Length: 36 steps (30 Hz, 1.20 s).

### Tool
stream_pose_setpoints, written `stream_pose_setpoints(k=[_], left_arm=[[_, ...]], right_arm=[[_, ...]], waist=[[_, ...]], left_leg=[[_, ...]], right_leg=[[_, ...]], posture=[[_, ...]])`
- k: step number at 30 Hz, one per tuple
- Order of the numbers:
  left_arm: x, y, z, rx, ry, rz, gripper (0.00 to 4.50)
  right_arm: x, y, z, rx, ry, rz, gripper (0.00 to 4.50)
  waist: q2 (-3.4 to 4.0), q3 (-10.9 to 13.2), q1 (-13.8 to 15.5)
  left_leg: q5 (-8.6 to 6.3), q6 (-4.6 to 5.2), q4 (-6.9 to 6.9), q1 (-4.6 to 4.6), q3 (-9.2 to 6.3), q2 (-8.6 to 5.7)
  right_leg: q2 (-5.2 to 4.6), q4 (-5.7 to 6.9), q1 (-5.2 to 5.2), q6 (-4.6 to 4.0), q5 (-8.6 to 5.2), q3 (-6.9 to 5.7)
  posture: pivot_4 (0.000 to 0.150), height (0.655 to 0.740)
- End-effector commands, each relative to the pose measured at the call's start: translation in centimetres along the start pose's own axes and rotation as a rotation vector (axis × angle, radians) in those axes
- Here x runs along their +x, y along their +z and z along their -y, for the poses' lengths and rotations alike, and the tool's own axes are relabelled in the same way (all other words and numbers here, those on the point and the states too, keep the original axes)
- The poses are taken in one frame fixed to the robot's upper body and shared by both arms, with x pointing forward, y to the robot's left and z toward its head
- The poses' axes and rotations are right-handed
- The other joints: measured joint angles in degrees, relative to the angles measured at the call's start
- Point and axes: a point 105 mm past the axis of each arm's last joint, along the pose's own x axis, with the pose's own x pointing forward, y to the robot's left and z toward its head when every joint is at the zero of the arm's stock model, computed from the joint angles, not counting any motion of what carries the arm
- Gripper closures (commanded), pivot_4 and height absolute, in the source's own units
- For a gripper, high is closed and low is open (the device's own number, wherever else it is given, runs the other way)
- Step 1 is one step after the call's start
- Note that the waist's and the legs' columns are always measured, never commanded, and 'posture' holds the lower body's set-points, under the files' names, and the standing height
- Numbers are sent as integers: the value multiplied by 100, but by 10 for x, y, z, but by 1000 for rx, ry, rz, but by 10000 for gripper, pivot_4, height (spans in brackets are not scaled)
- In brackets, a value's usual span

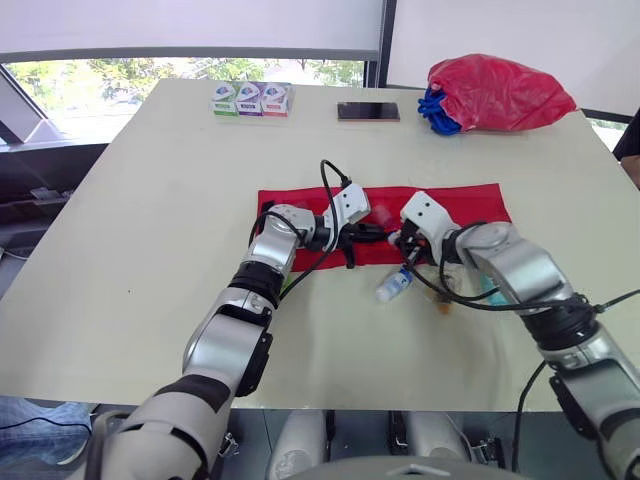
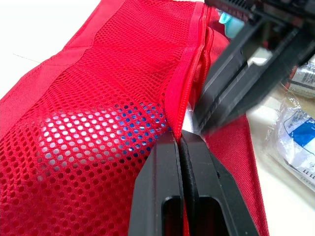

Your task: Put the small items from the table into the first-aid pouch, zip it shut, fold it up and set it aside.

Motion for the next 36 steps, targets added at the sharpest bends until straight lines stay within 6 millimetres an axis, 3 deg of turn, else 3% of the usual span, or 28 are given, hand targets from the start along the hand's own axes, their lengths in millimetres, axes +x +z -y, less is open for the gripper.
stream_pose_setpoints(k=[1, 7, 12, 21, 29, 33, 36], left_arm=[[2, 14, 2, 38, -18, 36, 45000], [1, 15, 2, 37, -17, 37, 45000], [-2, 13, 0, 37, -9, 30, 45000], [-10, 15, -11, 25, 25, 37, 45000], [-10, 16, -12, 21, 21, 37, 45000], [-10, 15, -13, 18, 23, 38, 45000], [-11, 14, -14, 17, 25, 35, 45000]], right_arm=[[3, 19, 4, -9, -36, 109, 44770], [17, 16, 5, -24, -82, 171, 44770], [12, 10, 9, -36, -100, 157, 44770], [-29, 4, 12, -56, -96, 94, 44770], [-51, 1, 10, -72, -79, 92, 44770], [-78, 13, 10, -44, -24, 242, 44770], [-109, 15, 9, -118, 12, 405, 44770]], waist=[[0, 0, 2], [0, 0, 2], [1, 0, -1], [1, 0, 9], [1, 0, 13], [0, 0, 22], [0, 0, 47]], left_leg=[[0, 0, 0, 0, 0, 0], [1, -1, 1, -1, 1, -3], [1, -2, 1, 1, 0, -2], [0, 0, -2, 0, -1, -2], [0, 1, -2, 0, -1, -2], [-1, 1, -1, -3, 0, -2], [-1, 2, -2, -4, -3, -3]], right_leg=[[0, 0, 0, 0, 0, -1], [-3, -2, 1, 0, 0, 0], [-1, 1, 0, 0, 0, 1], [-1, -2, 1, 0, 0, 0], [-1, -3, 1, 0, 0, 0], [-2, -7, 1, 0, 0, 0], [-2, -10, 4, 1, -1, -2]], posture=[[1500, 7400], [1500, 7400], [1500, 7400], [1500, 7400], [1500, 7400], [1500, 7400], [1500, 7400]])
